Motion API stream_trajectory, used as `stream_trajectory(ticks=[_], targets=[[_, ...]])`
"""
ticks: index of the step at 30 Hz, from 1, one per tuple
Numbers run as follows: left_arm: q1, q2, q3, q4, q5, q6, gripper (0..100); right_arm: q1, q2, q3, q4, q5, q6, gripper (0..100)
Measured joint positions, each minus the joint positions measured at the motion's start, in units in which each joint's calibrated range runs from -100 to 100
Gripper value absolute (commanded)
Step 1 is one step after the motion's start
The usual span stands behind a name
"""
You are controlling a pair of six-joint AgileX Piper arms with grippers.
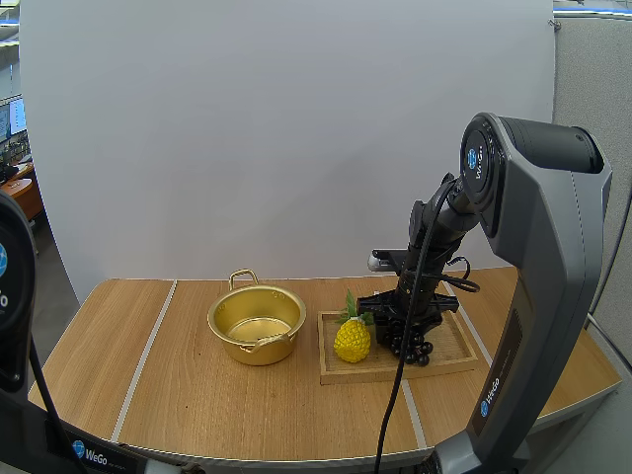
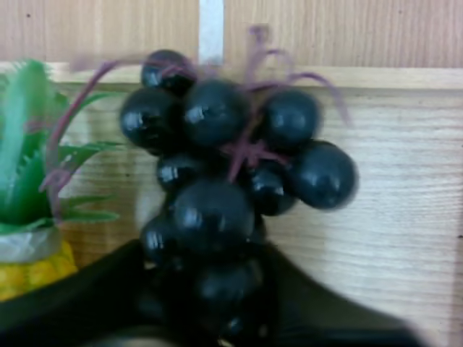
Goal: Open the pot, put the grape inside, and close it
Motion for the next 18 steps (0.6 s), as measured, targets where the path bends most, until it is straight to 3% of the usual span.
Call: stream_trajectory(ticks=[9, 18], targets=[[0.0, 0.0, 0.0, 0.0, 0.0, 0.0, 0, 0.0, -3.1, -0.3, 0.5, 2.1, -0.9, 0], [0.0, 0.0, 0.0, 0.0, 0.0, 0.0, 0, 0.0, -16.1, -9.6, 1.8, 18.0, -1.1, 0]])
